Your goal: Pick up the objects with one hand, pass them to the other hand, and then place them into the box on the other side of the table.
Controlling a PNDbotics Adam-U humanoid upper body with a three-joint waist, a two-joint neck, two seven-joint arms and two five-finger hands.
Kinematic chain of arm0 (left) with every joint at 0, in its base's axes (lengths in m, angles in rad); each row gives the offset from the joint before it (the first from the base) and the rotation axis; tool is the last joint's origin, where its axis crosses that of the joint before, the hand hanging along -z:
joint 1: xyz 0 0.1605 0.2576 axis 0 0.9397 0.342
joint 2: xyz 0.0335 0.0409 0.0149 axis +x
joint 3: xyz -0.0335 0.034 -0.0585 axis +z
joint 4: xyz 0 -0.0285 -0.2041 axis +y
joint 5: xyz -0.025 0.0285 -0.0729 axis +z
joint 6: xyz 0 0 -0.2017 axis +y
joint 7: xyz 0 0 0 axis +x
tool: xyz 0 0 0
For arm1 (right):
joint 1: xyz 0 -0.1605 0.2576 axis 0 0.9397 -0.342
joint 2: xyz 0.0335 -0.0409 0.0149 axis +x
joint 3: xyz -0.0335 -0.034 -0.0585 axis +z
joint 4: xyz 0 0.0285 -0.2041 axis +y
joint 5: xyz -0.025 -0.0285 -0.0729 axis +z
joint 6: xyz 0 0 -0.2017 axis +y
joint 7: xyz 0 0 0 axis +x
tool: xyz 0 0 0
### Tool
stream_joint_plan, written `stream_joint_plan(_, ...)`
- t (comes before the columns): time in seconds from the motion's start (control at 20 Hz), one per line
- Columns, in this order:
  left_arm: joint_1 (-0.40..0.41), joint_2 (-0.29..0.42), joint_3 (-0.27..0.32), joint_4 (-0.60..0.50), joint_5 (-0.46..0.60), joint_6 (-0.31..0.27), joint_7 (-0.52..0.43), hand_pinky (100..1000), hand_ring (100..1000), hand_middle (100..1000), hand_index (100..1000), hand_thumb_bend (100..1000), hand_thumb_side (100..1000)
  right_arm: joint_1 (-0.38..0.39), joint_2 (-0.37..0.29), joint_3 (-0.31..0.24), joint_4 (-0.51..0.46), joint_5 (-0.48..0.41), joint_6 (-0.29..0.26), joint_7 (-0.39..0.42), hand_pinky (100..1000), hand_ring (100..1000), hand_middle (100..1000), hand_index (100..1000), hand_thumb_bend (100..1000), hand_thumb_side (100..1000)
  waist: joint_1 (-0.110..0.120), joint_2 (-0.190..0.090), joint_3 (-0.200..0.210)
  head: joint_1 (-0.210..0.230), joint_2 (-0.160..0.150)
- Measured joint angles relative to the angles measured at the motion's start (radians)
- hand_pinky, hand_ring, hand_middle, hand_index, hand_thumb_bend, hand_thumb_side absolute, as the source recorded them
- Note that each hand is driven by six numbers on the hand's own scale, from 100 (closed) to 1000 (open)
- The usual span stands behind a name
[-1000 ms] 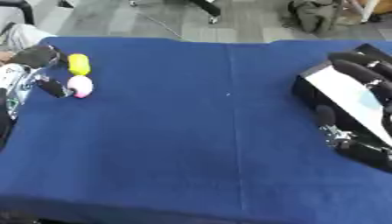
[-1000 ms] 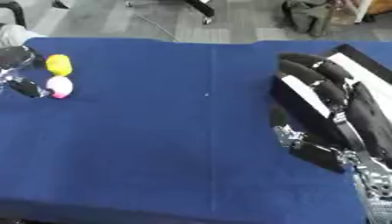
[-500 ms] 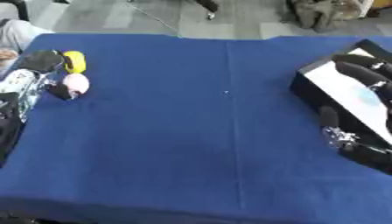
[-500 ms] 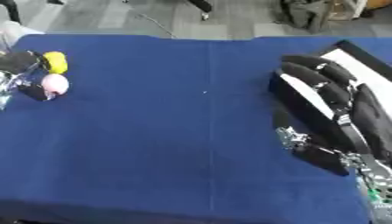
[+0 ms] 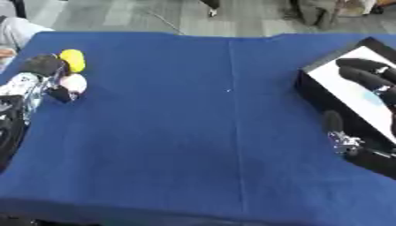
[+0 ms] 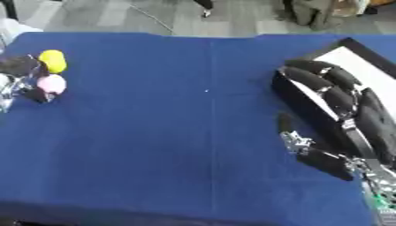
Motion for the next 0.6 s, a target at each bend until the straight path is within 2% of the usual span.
stream_joint_plan(0.1,0.0,0.0,0.0,-0.001,0.009,0.011,0.045,611,410,348,381,117,202,0.0,0.0,0.0,0.0,0.0,0.0,0.0,850,834,843,895,100,100,-0.001,0.0,0.003,0.0,0.0)
stream_joint_plan(0.25,0.001,0.0,0.0,-0.01,0.035,0.024,0.109,609,403,319,341,100,216,0.001,0.0,0.0,0.0,0.0,0.0,0.0,851,834,843,894,100,100,-0.001,0.0,0.004,0.0,0.0)
stream_joint_plan(0.4,0.008,0.0,-0.001,-0.038,0.068,0.02,0.135,612,401,311,325,100,217,0.004,0.0,0.0,0.0,-0.001,0.0,0.0,849,833,842,891,100,100,-0.001,0.0,0.007,-0.001,0.0)
stream_joint_plan(0.6,0.027,0.002,-0.012,-0.137,0.14,-0.003,0.116,621,395,307,321,100,229,-0.004,-0.002,0.006,0.0,-0.008,-0.003,0.003,846,830,837,881,100,100,0.0,-0.003,0.016,-0.007,0.0)
